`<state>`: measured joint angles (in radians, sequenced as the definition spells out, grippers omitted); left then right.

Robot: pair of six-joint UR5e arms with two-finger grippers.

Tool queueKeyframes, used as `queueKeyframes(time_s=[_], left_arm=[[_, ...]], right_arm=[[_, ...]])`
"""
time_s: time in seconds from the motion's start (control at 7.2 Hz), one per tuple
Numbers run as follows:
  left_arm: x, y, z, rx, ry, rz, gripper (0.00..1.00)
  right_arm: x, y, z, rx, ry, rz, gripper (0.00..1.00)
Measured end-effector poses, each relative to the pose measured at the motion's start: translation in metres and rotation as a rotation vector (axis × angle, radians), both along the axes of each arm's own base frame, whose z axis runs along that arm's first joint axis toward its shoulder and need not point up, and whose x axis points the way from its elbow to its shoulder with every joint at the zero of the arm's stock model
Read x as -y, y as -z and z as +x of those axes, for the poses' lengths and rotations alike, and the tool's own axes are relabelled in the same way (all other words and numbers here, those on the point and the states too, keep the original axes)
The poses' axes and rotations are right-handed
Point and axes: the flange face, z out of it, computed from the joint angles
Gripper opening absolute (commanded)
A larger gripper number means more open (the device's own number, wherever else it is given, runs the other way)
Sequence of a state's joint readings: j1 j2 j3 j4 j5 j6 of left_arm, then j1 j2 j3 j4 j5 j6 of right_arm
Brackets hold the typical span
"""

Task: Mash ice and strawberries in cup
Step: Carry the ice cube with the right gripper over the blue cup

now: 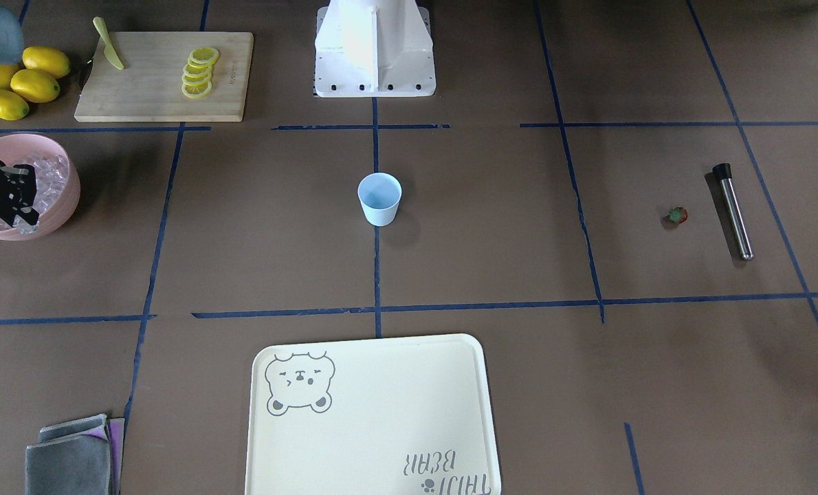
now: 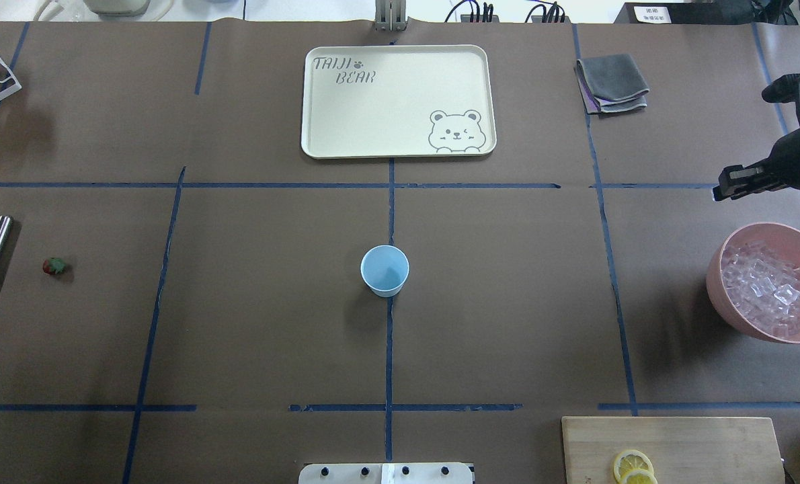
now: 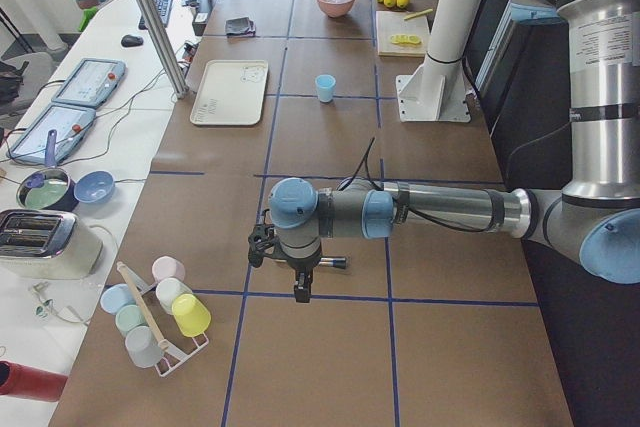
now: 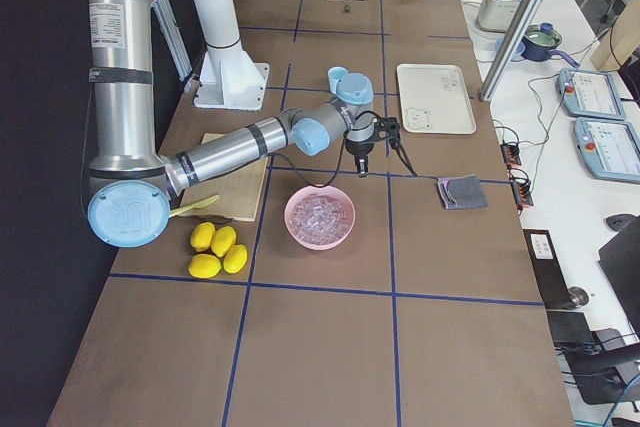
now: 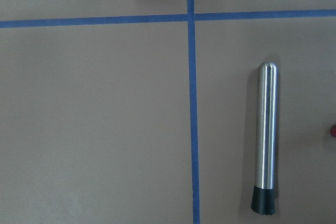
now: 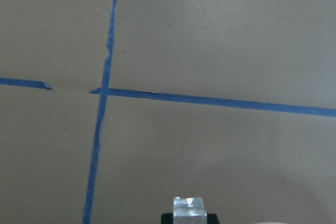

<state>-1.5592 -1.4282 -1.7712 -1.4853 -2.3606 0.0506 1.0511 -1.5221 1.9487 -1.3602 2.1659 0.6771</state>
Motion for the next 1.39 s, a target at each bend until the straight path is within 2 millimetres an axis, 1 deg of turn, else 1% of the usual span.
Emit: queueKeyframes(time_s=[0.14, 0.28, 0.42, 0.56, 0.69, 0.83, 1.11, 1.25, 1.39], left_arm=[[0.0, 0.0, 0.0, 0.0, 0.0, 0.001, 1.0], [0.0, 0.0, 0.001, 0.0, -0.002, 0.001, 1.0], [0.0, 0.0, 0.001, 0.0, -0.003, 0.002, 1.0], [0.0, 0.0, 0.001, 0.0, -0.003, 0.002, 1.0], [0.0, 0.001, 0.002, 0.0, -0.004, 0.002, 1.0], [0.001, 0.001, 0.002, 0.0, -0.005, 0.004, 1.0], [0.001, 0.001, 0.003, 0.0, -0.006, 0.004, 1.0], [0.001, 0.001, 0.004, 0.0, -0.009, 0.004, 1.0], [0.002, 0.001, 0.007, 0.0, -0.016, 0.004, 1.0]], right_arm=[[0.009, 0.035, -0.034, 0.007, 0.032, -0.003, 0.0], [0.017, 0.079, -0.076, 0.007, 0.071, -0.001, 0.0], [0.017, 0.12, -0.113, 0.005, 0.1, 0.015, 0.0], [0.014, 0.15, -0.14, 0.013, 0.103, 0.015, 0.0], [0.008, 0.176, -0.17, 0.03, 0.091, -0.009, 0.0], [-0.004, 0.202, -0.215, 0.03, 0.066, -0.025, 0.0], [-0.026, 0.257, -0.312, 0.023, -0.003, -0.061, 0.0], [-0.037, 0.28, -0.349, 0.02, -0.024, -0.085, 0.0], [-0.05, 0.297, -0.374, 0.006, -0.033, -0.101, 0.0]])
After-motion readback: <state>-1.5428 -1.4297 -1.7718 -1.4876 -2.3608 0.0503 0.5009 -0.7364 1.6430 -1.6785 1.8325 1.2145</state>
